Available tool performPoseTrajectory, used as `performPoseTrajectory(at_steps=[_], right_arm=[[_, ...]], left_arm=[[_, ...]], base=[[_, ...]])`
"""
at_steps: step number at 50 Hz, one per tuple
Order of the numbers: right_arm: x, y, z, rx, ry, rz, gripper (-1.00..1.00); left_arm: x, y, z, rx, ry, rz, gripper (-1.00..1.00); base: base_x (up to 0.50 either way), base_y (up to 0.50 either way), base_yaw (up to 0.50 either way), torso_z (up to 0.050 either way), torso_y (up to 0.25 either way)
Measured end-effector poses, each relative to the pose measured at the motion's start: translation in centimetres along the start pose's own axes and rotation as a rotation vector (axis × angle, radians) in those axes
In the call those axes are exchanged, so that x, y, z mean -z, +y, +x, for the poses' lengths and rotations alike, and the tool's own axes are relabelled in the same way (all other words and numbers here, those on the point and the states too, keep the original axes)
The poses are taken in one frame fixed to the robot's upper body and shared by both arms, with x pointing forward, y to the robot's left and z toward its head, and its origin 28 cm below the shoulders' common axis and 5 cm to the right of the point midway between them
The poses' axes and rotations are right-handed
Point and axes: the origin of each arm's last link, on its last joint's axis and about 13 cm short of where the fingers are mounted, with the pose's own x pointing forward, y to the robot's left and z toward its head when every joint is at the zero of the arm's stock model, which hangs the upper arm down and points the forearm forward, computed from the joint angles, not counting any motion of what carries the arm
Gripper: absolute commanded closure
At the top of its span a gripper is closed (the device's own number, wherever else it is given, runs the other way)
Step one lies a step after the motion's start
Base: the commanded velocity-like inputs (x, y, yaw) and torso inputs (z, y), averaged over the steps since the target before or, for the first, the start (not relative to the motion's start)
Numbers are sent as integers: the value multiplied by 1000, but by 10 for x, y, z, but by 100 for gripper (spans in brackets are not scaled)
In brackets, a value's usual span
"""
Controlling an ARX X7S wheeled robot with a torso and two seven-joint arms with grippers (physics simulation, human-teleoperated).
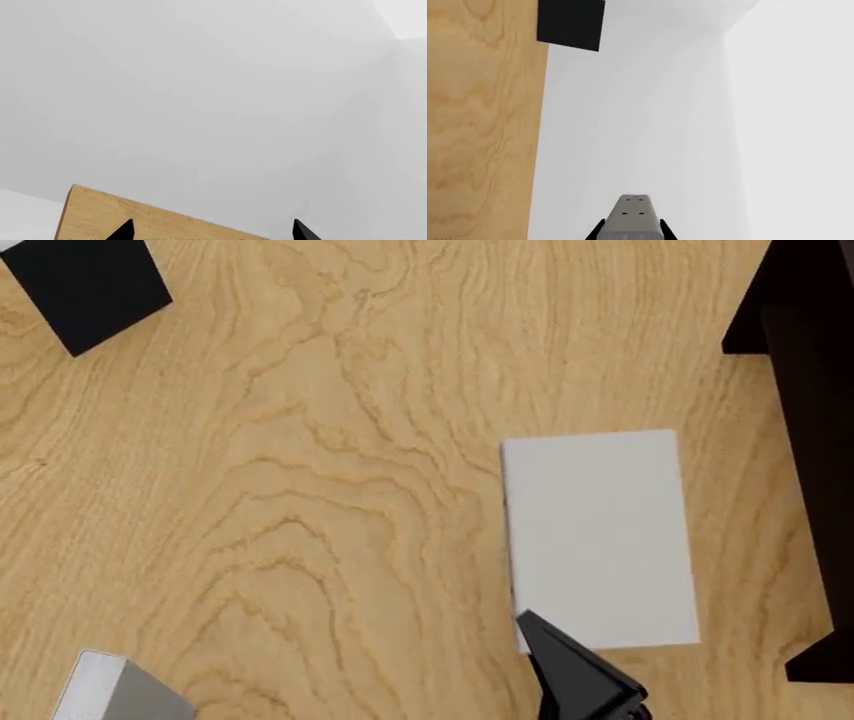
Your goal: Pick up the book on the right and place it on the cabinet shelf.
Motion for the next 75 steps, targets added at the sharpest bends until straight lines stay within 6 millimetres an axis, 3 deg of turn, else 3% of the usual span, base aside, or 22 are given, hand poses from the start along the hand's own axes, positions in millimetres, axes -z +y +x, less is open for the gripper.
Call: performPoseTrajectory(at_steps=[7, 17, 27, 48, 75], right_arm=[[0, -5, 4, -50, 9, 5, 100], [13, -21, 33, -28, 46, -64, 100], [21, -37, 46, 7, 71, -110, 100], [29, -48, 47, 10, 109, -113, 100], [31, -49, 43, -95, 247, 103, 100]], left_arm=[[1, 0, 0, 3, 7, -4, -100], [3, -1, 0, 8, 15, -3, -100], [4, -2, 0, 10, 20, 0, -100], [5, -2, 0, 14, 23, 4, -100], [7, -4, -1, 19, 28, 10, -100]], base=[[5, 3, 9, 0, 0], [0, 0, 1, 0, 0], [0, 0, 0, 0, 0], [0, 0, 0, 0, 1], [0, 0, 0, 0, 2]])
